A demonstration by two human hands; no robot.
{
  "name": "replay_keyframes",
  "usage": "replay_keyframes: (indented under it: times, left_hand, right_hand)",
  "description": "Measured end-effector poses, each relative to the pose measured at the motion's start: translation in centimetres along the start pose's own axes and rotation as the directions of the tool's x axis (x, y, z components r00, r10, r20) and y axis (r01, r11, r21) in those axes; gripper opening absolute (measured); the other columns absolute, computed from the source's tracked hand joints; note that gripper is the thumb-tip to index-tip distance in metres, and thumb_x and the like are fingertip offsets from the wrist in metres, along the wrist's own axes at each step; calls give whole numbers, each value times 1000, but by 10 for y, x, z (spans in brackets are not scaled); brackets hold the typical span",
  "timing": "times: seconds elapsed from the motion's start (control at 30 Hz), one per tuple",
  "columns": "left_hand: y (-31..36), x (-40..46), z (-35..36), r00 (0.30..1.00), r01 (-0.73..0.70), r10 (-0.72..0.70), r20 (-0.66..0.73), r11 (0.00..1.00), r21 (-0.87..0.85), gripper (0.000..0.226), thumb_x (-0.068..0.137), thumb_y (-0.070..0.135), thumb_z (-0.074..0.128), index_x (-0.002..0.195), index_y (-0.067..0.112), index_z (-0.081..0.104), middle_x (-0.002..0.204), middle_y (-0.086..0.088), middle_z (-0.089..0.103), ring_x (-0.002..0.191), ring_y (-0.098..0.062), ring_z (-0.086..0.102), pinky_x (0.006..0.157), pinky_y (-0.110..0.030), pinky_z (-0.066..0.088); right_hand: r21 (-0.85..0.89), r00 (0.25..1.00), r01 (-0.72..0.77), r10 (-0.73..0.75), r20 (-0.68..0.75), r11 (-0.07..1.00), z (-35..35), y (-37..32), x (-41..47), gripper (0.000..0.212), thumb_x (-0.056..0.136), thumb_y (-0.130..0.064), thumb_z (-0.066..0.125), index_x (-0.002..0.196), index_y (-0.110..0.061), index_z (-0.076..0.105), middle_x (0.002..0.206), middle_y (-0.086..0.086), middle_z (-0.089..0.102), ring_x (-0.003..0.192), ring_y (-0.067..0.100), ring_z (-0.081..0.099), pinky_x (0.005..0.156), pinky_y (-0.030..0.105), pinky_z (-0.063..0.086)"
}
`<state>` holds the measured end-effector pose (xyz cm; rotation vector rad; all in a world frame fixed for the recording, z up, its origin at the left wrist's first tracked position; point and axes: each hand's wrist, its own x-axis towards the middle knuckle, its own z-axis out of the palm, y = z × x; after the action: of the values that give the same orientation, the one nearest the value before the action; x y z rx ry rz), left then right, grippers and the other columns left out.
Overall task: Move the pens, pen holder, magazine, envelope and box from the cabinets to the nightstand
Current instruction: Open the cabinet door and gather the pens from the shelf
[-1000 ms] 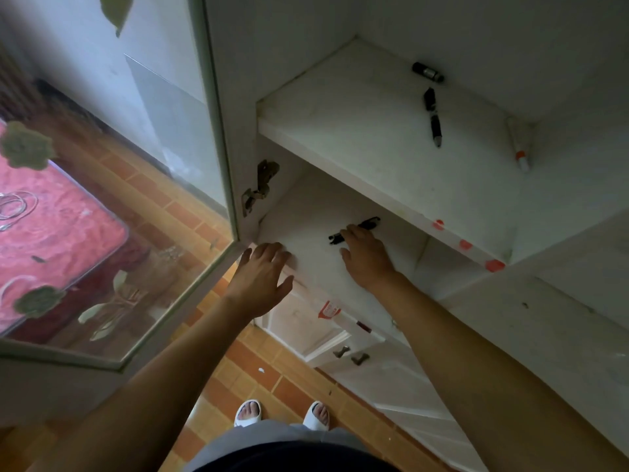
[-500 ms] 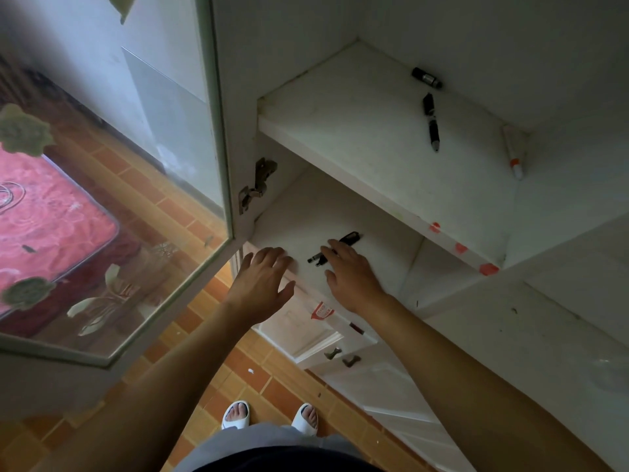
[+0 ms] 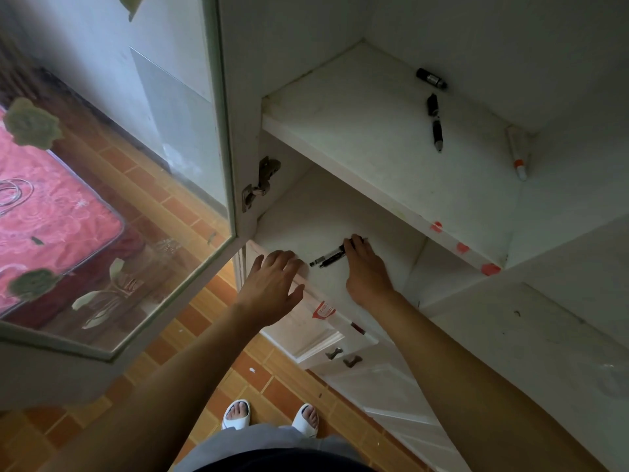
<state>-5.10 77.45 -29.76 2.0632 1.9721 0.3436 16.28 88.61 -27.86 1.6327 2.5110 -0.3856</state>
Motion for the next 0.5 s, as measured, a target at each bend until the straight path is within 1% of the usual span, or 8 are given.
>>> replay_keyframes:
  times: [0.13, 0.3, 0.4, 0.5]
  left_hand:
    - [6, 5, 3, 1000, -12, 12, -1, 1000, -2, 58, 99, 53, 45, 150, 26, 43, 158, -2, 43, 149, -27, 34, 121, -55, 29]
    - [19, 14, 6, 998, -52, 52, -29, 999, 3, 53, 97, 50, 51, 144, 25, 49, 148, -2, 52, 141, -27, 43, 118, -50, 34]
    - [19, 18, 9, 996, -63, 63, -64, 998, 6, 49, 96, 50, 53, 137, 24, 54, 141, -2, 57, 134, -27, 49, 112, -48, 38]
    - [18, 21, 12, 994, -56, 57, -89, 998, 22, 48, 94, 51, 56, 133, 22, 58, 137, -3, 59, 131, -28, 51, 109, -48, 40]
  right_hand:
    - [7, 1000, -22, 22, 8, 1000, 3, -5, -5, 85, 94, 2, 52, 166, -14, 10, 175, 6, 1, 161, 29, 2, 128, 44, 23]
    - [20, 998, -58, 57, 24, 998, 7, -17, -14, 90, 95, -2, 57, 167, -13, 4, 175, 7, -5, 161, 28, 4, 127, 41, 21]
    - [29, 999, -34, 33, 40, 999, 7, -19, -20, 86, 96, -2, 56, 167, -12, 7, 175, 7, -3, 161, 27, 6, 127, 42, 21]
    - [34, 999, 1, -2, 39, 999, 4, -19, -24, 81, 95, -1, 54, 165, -12, 15, 175, 7, 4, 159, 27, 12, 125, 44, 23]
